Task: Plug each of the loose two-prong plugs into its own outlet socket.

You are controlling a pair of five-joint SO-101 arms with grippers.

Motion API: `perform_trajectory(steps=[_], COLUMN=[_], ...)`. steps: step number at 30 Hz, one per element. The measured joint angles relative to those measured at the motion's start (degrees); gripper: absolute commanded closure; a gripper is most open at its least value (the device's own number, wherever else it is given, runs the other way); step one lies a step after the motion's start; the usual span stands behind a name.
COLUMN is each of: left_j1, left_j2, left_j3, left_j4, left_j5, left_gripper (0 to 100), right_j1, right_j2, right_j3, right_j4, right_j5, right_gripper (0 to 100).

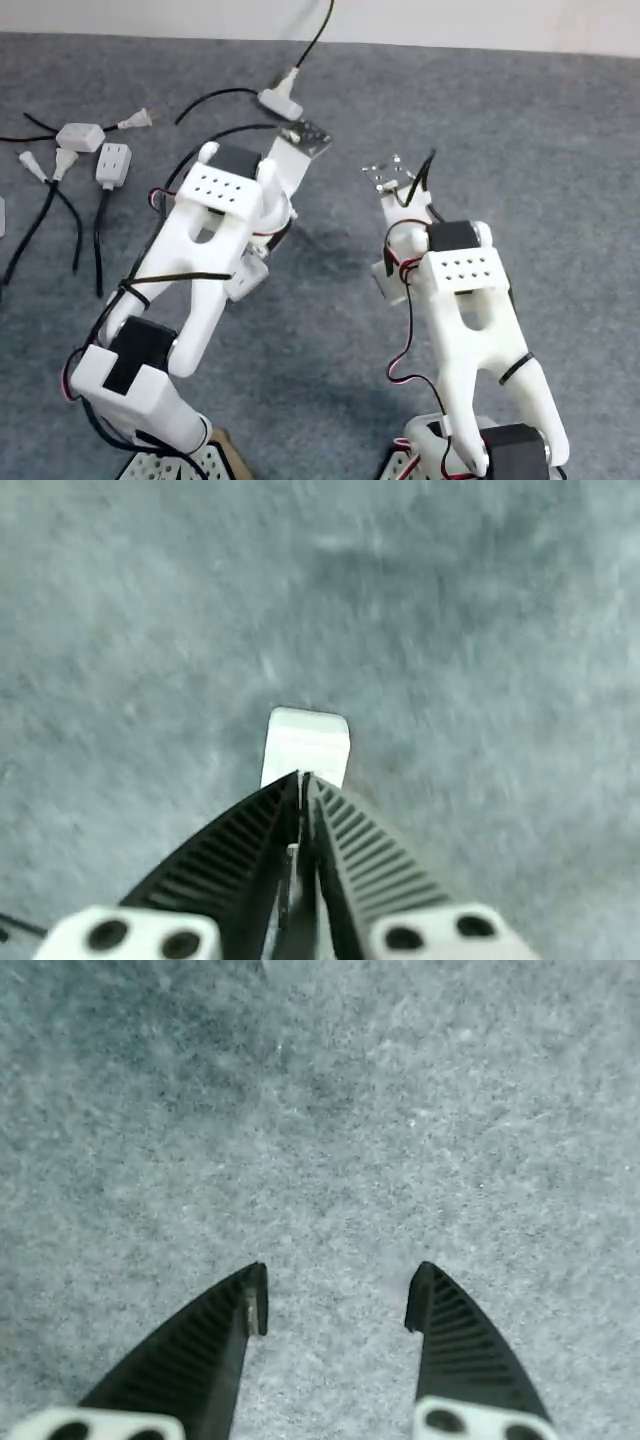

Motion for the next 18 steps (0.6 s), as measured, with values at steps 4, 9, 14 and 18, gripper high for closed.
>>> perform_trajectory(steps=[4,9,14,18], left_j1=[-0.1,-1.9,-2.8,-4.7], left_j2=[0.0,0.0,0.0,0.0], left_j3=[0.6,0.6,0.6,0.7], left_j4=[2.0,2.1,2.5,3.3], left_j5=[2.2,2.2,2.2,1.9], left_gripper=[87,87,87,88], right_j1=[0.0,0.0,0.0,0.0], right_j2=[0.0,0.0,0.0,0.0], right_j3=[1.7,1.9,1.9,1.9], right_j4=[0.0,0.0,0.0,0.0], right_j5=[0.0,0.9,0.9,1.0], right_gripper=[76.8,76.8,76.8,76.8])
